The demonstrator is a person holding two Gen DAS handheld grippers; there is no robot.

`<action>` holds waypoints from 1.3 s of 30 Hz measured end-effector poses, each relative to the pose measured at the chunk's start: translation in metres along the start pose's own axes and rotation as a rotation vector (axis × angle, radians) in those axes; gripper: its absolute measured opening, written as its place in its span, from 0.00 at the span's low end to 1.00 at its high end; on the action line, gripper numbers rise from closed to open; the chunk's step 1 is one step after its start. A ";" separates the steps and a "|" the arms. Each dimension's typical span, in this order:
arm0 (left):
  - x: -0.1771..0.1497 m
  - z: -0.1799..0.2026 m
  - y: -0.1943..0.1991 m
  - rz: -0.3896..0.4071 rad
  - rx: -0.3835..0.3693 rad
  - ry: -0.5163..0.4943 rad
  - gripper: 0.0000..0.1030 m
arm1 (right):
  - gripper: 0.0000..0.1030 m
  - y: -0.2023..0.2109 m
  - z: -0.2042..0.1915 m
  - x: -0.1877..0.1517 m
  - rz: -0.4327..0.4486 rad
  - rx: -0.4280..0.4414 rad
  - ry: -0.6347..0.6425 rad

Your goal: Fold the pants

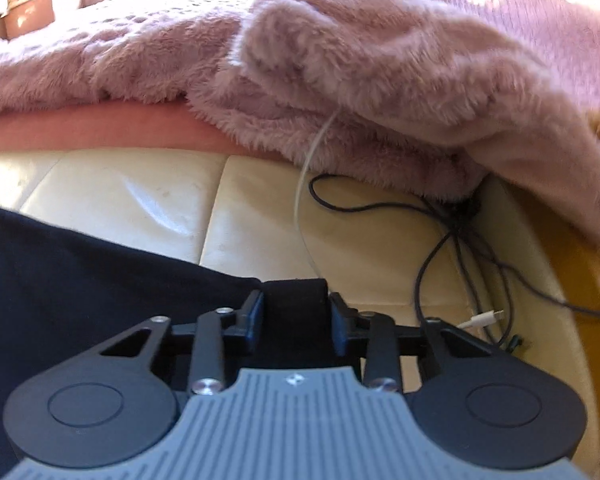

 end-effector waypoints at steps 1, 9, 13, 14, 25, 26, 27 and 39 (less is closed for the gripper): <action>0.000 -0.002 0.001 0.003 -0.001 0.004 0.01 | 0.20 0.004 -0.003 0.000 0.009 -0.019 0.020; 0.012 -0.023 0.017 0.057 0.016 0.041 0.01 | 0.01 0.059 -0.001 0.004 0.134 -0.097 -0.062; 0.021 -0.032 0.026 0.089 0.030 0.030 0.01 | 0.00 0.090 0.001 0.005 0.208 -0.118 -0.139; 0.023 -0.033 0.026 0.087 0.036 0.026 0.01 | 0.00 0.098 0.004 0.005 0.230 -0.125 -0.170; 0.022 -0.011 -0.040 -0.043 0.047 -0.095 0.01 | 0.00 0.055 0.029 -0.004 0.123 -0.207 -0.341; 0.022 -0.008 -0.048 -0.055 0.051 -0.108 0.01 | 0.00 0.047 0.027 -0.005 0.108 -0.215 -0.338; 0.021 -0.005 -0.055 -0.067 0.056 -0.117 0.01 | 0.00 0.041 0.026 -0.006 0.099 -0.218 -0.341; 0.015 0.007 -0.087 -0.126 0.039 -0.127 0.18 | 0.36 0.027 0.032 -0.005 0.078 -0.274 -0.397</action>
Point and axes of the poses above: each gripper's, at about its wrist camera, not at the fingertips, and y roughly against the way its jaws point, z to its right, x to its top, the point moved 7 cm from there along -y, roughly the way its jaws point, and after that the axes turned 3 degrees about -y, right-handed, at the moved point
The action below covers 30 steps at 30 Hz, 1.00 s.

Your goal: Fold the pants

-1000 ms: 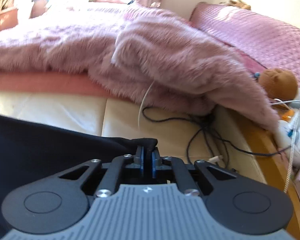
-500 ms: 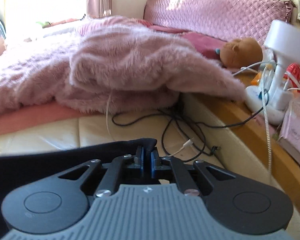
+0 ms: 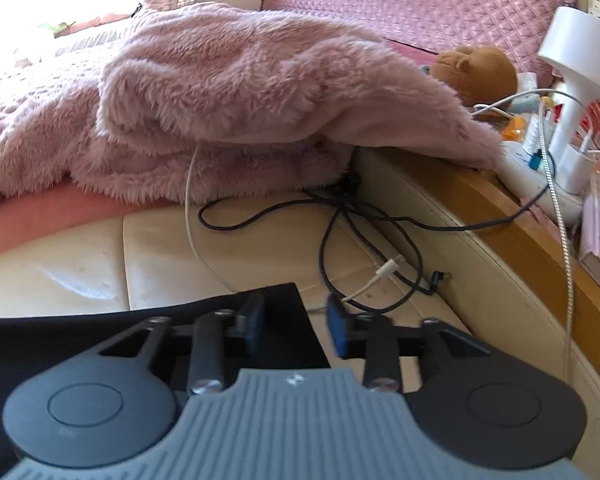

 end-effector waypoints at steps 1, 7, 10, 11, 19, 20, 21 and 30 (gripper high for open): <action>-0.001 -0.002 0.004 0.005 -0.010 0.020 0.21 | 0.36 0.005 -0.001 0.001 0.008 0.001 -0.001; -0.025 -0.022 0.038 0.036 -0.135 0.193 0.30 | 0.40 0.059 -0.033 -0.008 0.038 0.016 0.041; -0.051 -0.030 0.044 0.000 -0.246 0.315 0.30 | 0.40 0.091 -0.065 -0.027 0.006 0.084 0.042; -0.060 -0.032 0.042 -0.017 -0.275 0.353 0.30 | 0.40 0.102 -0.079 -0.035 -0.012 0.109 0.040; -0.101 -0.042 0.001 -0.094 -0.446 0.702 0.30 | 0.40 0.156 -0.173 -0.107 -0.124 0.263 0.052; -0.102 -0.042 -0.005 -0.099 -0.440 0.716 0.30 | 0.40 0.161 -0.182 -0.115 -0.134 0.275 0.067; -0.102 -0.043 -0.008 -0.098 -0.433 0.727 0.30 | 0.40 0.167 -0.191 -0.123 -0.143 0.279 0.099; -0.094 -0.043 -0.011 -0.038 -0.416 0.691 0.09 | 0.43 0.224 -0.231 -0.172 -0.152 0.219 0.412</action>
Point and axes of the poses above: each gripper's, at about its wrist camera, not at the fingertips, and y roughly against the way its jaws point, z to its right, x to its top, the point moved 7 cm from there along -y, roughly the way its jaws point, and after that the axes turned 3 degrees about -y, right-handed, at the moved point
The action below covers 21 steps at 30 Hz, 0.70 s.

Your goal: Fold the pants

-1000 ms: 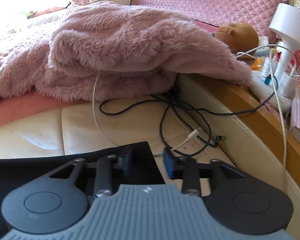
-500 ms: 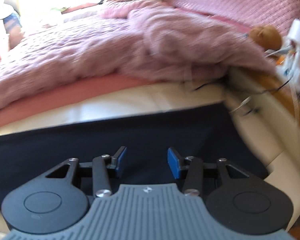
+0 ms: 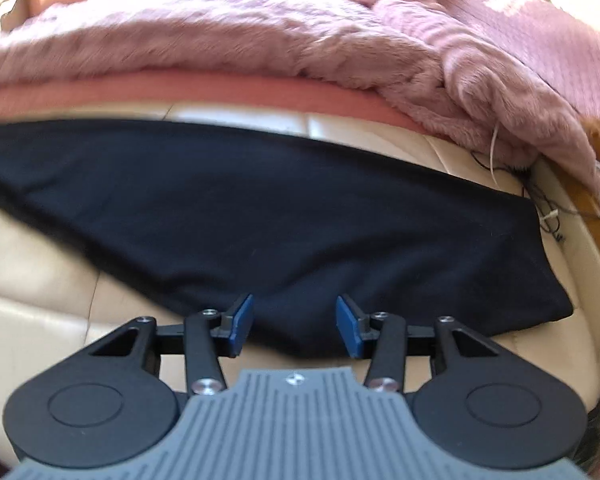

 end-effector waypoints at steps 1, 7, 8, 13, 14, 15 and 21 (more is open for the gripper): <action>0.001 0.001 0.000 0.004 0.004 -0.006 0.02 | 0.43 0.001 -0.004 -0.004 -0.011 -0.014 0.031; 0.007 0.007 0.003 0.027 0.034 -0.047 0.00 | 0.40 -0.011 -0.022 -0.008 -0.027 -0.124 0.287; 0.009 0.008 0.005 0.031 0.034 -0.049 0.00 | 0.40 -0.015 -0.026 -0.008 -0.033 -0.137 0.343; 0.025 0.018 0.022 0.084 0.057 -0.088 0.00 | 0.00 -0.027 -0.033 -0.011 -0.044 -0.155 0.524; 0.028 0.021 0.029 0.098 0.058 -0.093 0.00 | 0.00 -0.025 -0.030 -0.008 -0.035 -0.154 0.513; 0.032 0.023 0.037 0.114 0.056 -0.097 0.00 | 0.00 -0.021 -0.024 -0.004 -0.017 -0.157 0.487; 0.025 0.018 0.050 0.034 0.026 -0.103 0.00 | 0.00 0.005 -0.004 0.011 0.041 -0.129 0.337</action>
Point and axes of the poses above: each gripper's, at about its wrist camera, not at the fingertips, and y roughly against the way its jaws point, z to its right, x to its top, the point moved 7 cm from there along -y, roughly the way its jaws point, and after that the axes turned 3 degrees about -y, right-handed, at the moved point
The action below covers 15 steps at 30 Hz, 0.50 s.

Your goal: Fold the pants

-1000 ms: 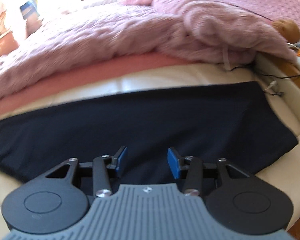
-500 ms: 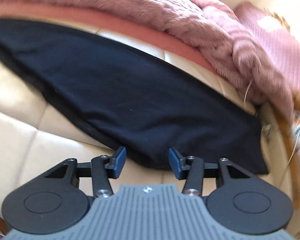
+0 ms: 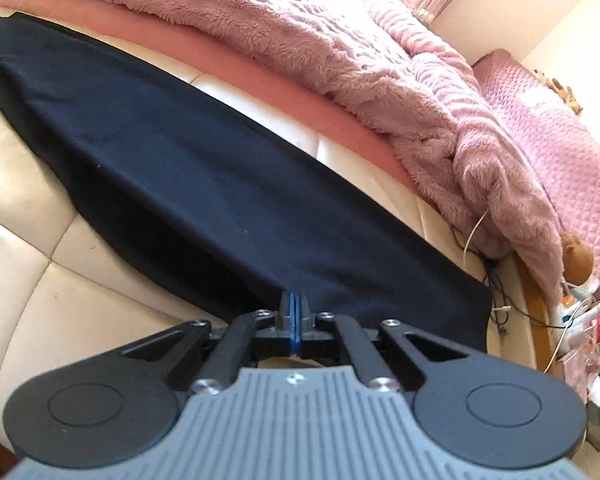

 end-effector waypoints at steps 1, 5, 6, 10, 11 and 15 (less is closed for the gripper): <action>-0.006 -0.003 -0.003 -0.012 -0.016 0.022 0.00 | 0.00 -0.002 -0.002 -0.001 -0.002 0.001 0.007; -0.020 -0.015 -0.020 -0.066 -0.091 0.155 0.12 | 0.00 -0.011 -0.011 -0.001 -0.017 0.027 -0.009; -0.021 -0.017 -0.026 -0.066 -0.091 0.172 0.19 | 0.00 -0.012 -0.012 -0.001 -0.018 0.029 -0.012; -0.023 -0.019 -0.050 -0.082 -0.060 0.202 0.26 | 0.00 -0.013 -0.012 -0.002 -0.030 0.036 -0.032; -0.024 -0.020 -0.053 -0.085 -0.050 0.205 0.26 | 0.00 -0.014 -0.012 -0.002 -0.034 0.039 -0.038; -0.026 -0.017 -0.065 -0.086 -0.015 0.173 0.00 | 0.00 -0.016 -0.013 -0.002 -0.044 0.044 -0.029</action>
Point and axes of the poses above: each gripper's, at about its wrist camera, not at the fingertips, and y roughly against the way its jaws point, z to its right, x to its top, the point moved 7 cm from there along -y, roughly the way its jaws point, and after that the axes turned 3 degrees about -y, right-handed, at the moved point
